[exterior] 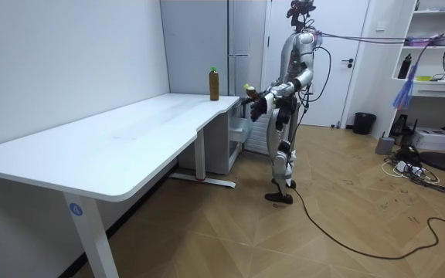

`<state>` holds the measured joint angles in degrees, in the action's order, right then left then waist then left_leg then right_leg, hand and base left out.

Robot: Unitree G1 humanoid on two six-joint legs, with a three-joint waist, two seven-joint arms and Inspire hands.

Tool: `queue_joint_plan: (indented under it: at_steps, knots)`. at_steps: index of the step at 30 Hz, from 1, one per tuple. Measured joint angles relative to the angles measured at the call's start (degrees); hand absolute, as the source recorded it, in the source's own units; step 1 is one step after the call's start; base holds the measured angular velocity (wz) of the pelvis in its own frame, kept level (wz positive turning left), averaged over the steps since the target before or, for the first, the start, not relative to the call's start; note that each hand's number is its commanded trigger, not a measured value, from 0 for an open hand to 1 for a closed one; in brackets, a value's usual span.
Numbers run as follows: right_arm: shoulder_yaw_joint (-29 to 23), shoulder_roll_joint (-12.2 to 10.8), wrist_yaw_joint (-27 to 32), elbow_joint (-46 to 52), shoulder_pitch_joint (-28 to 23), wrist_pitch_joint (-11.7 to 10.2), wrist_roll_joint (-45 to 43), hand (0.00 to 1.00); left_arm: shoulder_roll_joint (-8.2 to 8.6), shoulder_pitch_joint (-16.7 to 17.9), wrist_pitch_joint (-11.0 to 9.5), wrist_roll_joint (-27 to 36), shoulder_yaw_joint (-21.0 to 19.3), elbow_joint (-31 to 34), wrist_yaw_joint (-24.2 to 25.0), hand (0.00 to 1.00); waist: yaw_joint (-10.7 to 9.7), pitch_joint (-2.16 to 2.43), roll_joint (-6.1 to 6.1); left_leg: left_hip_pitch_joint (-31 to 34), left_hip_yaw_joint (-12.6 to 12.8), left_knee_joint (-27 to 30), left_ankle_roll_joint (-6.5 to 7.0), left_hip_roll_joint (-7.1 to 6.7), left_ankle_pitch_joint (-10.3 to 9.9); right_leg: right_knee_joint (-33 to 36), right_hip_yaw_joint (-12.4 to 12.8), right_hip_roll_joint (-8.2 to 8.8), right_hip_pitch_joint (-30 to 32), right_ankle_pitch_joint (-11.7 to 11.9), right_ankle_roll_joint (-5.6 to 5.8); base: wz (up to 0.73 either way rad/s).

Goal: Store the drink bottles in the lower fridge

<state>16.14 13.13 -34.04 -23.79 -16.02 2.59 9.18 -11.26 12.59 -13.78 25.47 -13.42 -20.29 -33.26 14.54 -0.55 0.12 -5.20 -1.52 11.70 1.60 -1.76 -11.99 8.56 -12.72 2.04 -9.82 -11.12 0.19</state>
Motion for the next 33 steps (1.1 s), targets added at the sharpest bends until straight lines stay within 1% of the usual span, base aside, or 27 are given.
queue_joint_plan:
  at_steps: [2,3,5,6,8,9,10,11,12,14,15,17,18,20,21,23,24,25,27,30,31,33]
  knots:
    - [1.6,0.1,0.3,0.0,0.2,0.0,0.0,1.0,0.01,1.2,0.1,2.7,1.9,-2.5,-0.6,0.0,-0.1,0.06,-0.9,-0.1,-0.1,0.0,0.0,-0.01,0.0,-0.1,0.0,-0.01,0.0,0.0,0.0,0.0]
    - [1.9,0.2,0.3,0.0,0.3,0.0,0.0,1.0,-0.02,1.3,0.1,3.5,2.6,-3.3,-0.9,0.0,-0.1,0.05,-1.0,-0.2,-0.1,0.0,0.0,-0.02,0.0,0.0,0.0,0.02,-0.1,0.0,0.0,0.0]
    - [3.1,0.5,0.8,-0.1,1.3,0.3,0.1,1.0,-0.49,1.4,0.1,5.3,5.1,-8.8,-1.0,0.0,-0.1,0.05,-0.99,-0.4,0.0,-0.2,0.01,0.01,0.0,0.0,0.0,0.02,-0.2,0.0,0.0,0.0]
    - [3.2,0.5,0.8,-0.1,1.6,0.5,0.3,1.0,-0.52,1.4,0.2,6.6,5.7,-9.8,-1.0,0.0,-0.1,0.04,-1.03,-0.4,-0.1,-0.2,0.01,0.02,0.0,0.0,0.0,0.0,-0.2,0.0,0.0,0.0]
    - [3.8,0.2,1.3,-1.2,2.7,0.9,2.5,1.0,-0.49,1.9,0.6,9.8,8.5,-13.9,-0.8,0.0,-0.2,0.03,-1.01,-0.6,-0.1,-0.4,0.0,0.05,0.0,0.1,0.0,-0.06,-0.2,0.0,0.0,0.0]
    - [3.9,0.1,1.6,-1.7,3.1,0.9,2.6,1.0,-0.51,2.0,0.7,10.2,9.3,-15.1,-0.7,0.0,-0.3,0.03,-1.01,-0.6,0.0,-0.4,0.0,0.07,0.0,0.1,0.1,-0.08,-0.2,0.0,0.0,0.0]
    - [4.0,-0.1,2.1,-2.8,3.9,1.1,2.6,1.0,-0.48,2.2,0.9,10.4,10.7,-18.1,-0.1,0.0,-0.3,0.02,-1.02,-0.5,0.0,-0.4,0.0,0.1,0.0,0.1,0.1,-0.1,-0.2,0.0,0.0,0.0]
    - [4.0,-0.3,2.8,-3.6,4.2,1.2,2.7,1.0,-0.44,2.6,1.6,10.5,12.0,-20.6,0.6,0.0,-0.3,0.0,-1.02,-0.4,0.0,-0.4,0.0,0.1,0.0,0.1,0.1,-0.1,-0.2,0.0,0.0,0.0]
    - [4.0,-0.2,3.0,-4.0,4.4,1.3,3.0,1.0,-0.39,3.0,2.1,10.6,12.5,-21.3,1.0,0.0,-0.3,0.0,-1.03,-0.3,0.0,-0.4,0.0,0.1,0.0,0.1,0.0,-0.09,-0.2,0.0,0.0,0.0]
    - [4.1,0.2,4.1,-4.6,4.6,2.5,5.1,1.0,-0.4,3.8,4.0,11.6,14.4,-25.0,3.4,0.0,-0.4,-0.09,-1.25,0.7,-0.1,-0.4,0.01,0.04,0.0,0.1,0.1,-0.06,0.3,0.0,0.0,0.02]
    - [4.2,0.4,4.2,-4.6,4.7,2.7,5.1,1.0,-0.39,3.8,4.4,12.1,14.5,-26.4,4.2,0.0,-0.4,-0.12,-1.33,0.7,0.0,-0.5,0.0,0.05,0.0,0.1,0.2,-0.06,0.5,0.0,0.0,-0.04]
    - [4.6,0.7,4.2,-4.6,5.0,3.8,5.1,1.0,-0.37,4.6,6.3,15.0,14.4,-32.8,7.4,0.0,-0.3,-0.21,-1.49,0.7,0.8,-0.5,0.0,0.15,0.0,0.1,0.7,-0.11,0.7,0.0,0.0,-0.11]
    - [4.5,0.6,4.2,-4.8,5.1,3.9,5.1,1.0,-0.35,4.6,6.8,15.5,14.2,-34.2,8.2,0.0,-0.4,-0.27,-1.56,0.7,0.9,-0.5,0.0,0.16,0.0,0.1,0.9,-0.11,0.8,0.0,0.0,-0.08]
    - [4.4,0.5,4.2,-4.8,5.3,5.1,5.1,1.0,-0.17,5.3,9.0,18.2,13.9,-38.1,11.5,0.0,-1.3,-0.36,-1.7,0.9,1.1,-0.5,0.1,0.13,-0.1,0.1,1.5,-0.06,0.9,0.0,0.0,-0.02]
    - [4.4,0.5,4.2,-4.8,5.4,5.3,5.1,1.0,-0.13,5.7,9.6,19.1,14.1,-38.9,12.4,0.0,-1.7,-0.36,-1.7,1.0,1.0,-0.4,0.16,0.1,-0.1,0.1,1.5,-0.03,1.0,0.0,0.0,0.04]
    - [4.5,0.5,4.2,-4.8,5.8,6.4,5.3,1.0,0.02,5.3,11.7,20.5,15.5,-43.0,16.0,0.0,-2.5,-0.34,-1.7,1.9,1.0,0.2,0.26,0.05,-0.2,0.2,1.4,0.01,1.5,0.1,0.07,0.05]
    - [4.5,0.5,4.2,-4.8,6.0,6.5,5.4,1.0,0.06,5.3,12.1,20.6,15.8,-43.5,16.8,0.0,-2.8,-0.34,-1.69,2.2,1.0,0.4,0.27,0.06,-0.2,0.2,1.4,0.01,1.7,0.1,0.06,0.08]
    - [4.4,0.5,4.2,-4.8,6.2,6.6,5.6,1.0,0.4,5.2,13.0,20.6,16.0,-44.2,18.7,0.0,-3.5,-0.38,-1.57,2.6,0.9,0.9,0.33,0.06,-0.3,0.2,1.4,0.02,1.7,0.2,0.08,0.07]
    - [3.7,0.5,4.4,-4.9,6.2,6.8,6.1,1.0,0.98,4.7,14.8,19.8,16.9,-44.3,22.1,0.0,-4.5,-0.36,-0.95,2.7,0.8,1.1,0.38,0.04,-0.3,0.2,1.5,0.03,1.7,0.3,0.14,0.04]
    - [3.2,0.5,5.2,-5.0,6.2,6.8,6.2,1.0,1.18,3.6,16.1,18.3,18.0,-44.4,24.9,0.0,-5.2,-0.27,-0.24,2.8,1.0,1.1,0.38,0.06,-0.3,0.3,1.7,-0.02,1.9,0.3,0.11,-0.05]
    - [2.6,0.6,5.2,-5.0,6.2,6.9,6.2,1.0,1.23,3.0,16.5,16.2,18.1,-44.4,26.5,0.0,-5.7,-0.27,0.08,2.8,1.2,1.1,0.39,0.1,-0.3,0.3,1.8,-0.03,2.0,0.3,0.06,-0.05]
    - [1.2,0.5,5.4,-5.0,6.2,6.9,6.4,1.0,1.25,2.0,16.5,12.8,18.1,-44.2,29.7,0.0,-7.1,-0.14,0.53,2.9,1.2,1.2,0.39,0.07,-0.3,0.3,1.8,-0.02,2.1,0.3,0.05,-0.02]
